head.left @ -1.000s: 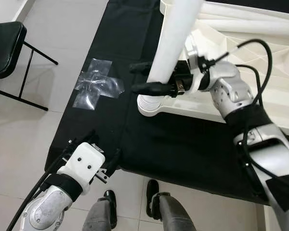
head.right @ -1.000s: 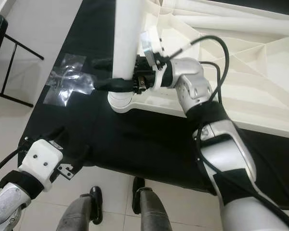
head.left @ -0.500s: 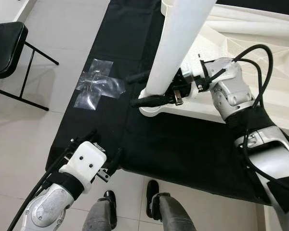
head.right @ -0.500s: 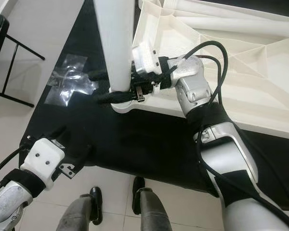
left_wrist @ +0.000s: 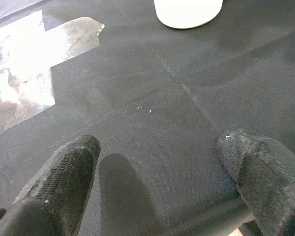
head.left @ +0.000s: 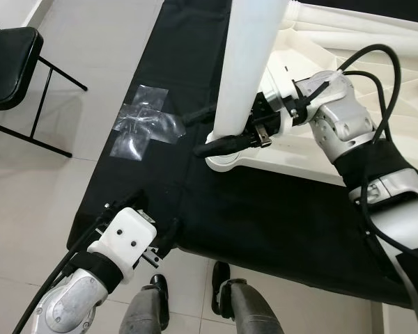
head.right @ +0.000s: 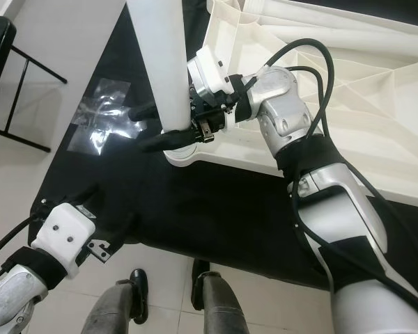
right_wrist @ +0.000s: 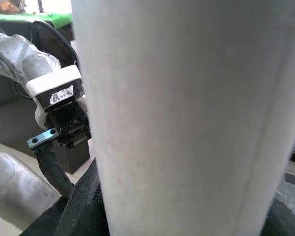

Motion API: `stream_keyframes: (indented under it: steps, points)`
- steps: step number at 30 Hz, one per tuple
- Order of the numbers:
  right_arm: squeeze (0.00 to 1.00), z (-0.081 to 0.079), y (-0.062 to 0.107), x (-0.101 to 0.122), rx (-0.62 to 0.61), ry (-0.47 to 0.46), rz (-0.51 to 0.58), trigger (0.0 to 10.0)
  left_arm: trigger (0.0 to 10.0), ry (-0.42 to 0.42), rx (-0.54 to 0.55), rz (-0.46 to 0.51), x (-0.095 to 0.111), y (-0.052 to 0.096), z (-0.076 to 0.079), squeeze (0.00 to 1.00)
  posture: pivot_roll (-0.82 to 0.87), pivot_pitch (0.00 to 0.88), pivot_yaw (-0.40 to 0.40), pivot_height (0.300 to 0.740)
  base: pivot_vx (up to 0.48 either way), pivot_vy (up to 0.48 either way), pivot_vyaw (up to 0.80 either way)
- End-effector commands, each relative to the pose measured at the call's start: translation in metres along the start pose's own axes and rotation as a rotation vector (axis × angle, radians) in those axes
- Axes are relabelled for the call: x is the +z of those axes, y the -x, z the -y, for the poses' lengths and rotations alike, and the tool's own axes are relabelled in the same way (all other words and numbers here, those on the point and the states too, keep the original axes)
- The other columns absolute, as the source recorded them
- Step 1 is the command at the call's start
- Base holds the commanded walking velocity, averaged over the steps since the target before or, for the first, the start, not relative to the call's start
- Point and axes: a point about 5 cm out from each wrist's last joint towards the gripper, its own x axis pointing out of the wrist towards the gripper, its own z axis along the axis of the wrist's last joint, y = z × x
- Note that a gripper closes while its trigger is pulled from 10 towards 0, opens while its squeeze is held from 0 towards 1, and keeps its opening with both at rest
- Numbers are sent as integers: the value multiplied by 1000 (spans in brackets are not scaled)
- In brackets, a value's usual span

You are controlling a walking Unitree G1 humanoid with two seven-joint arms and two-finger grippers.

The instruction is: Building children table

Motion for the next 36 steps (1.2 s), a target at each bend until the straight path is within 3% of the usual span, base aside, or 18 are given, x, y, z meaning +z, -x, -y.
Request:
stream_keyframes:
  steps: [1, 13, 25, 32, 36]
  points:
    - [0, -12, -11, -30, 65, -134, -24, 10000, 10000, 24, -59, -141, -20, 9, 11, 0, 224, 552, -60, 740, 0, 0, 0]
    - [0, -13, -16, -30, 82, -133, 14, 10000, 10000, 17, -51, -181, -18, 23, 8, 0, 266, 592, -44, 740, 0, 0, 0]
    - [0, -8, -21, -32, 92, -82, -51, 10000, 10000, 14, -43, -191, -16, 23, 8, 0, 249, 596, -60, 740, 0, 0, 0]
    - [0, -9, -12, -35, 49, -72, -63, 10000, 10000, 16, -38, -182, -16, 20, 8, 0, 226, 582, -71, 740, 0, 0, 0]
    - [0, -9, 2, -45, -88, -119, -123, 10000, 10000, 19, -38, -171, -17, 16, 9, 0, 192, 562, -87, 740, 0, 0, 0]
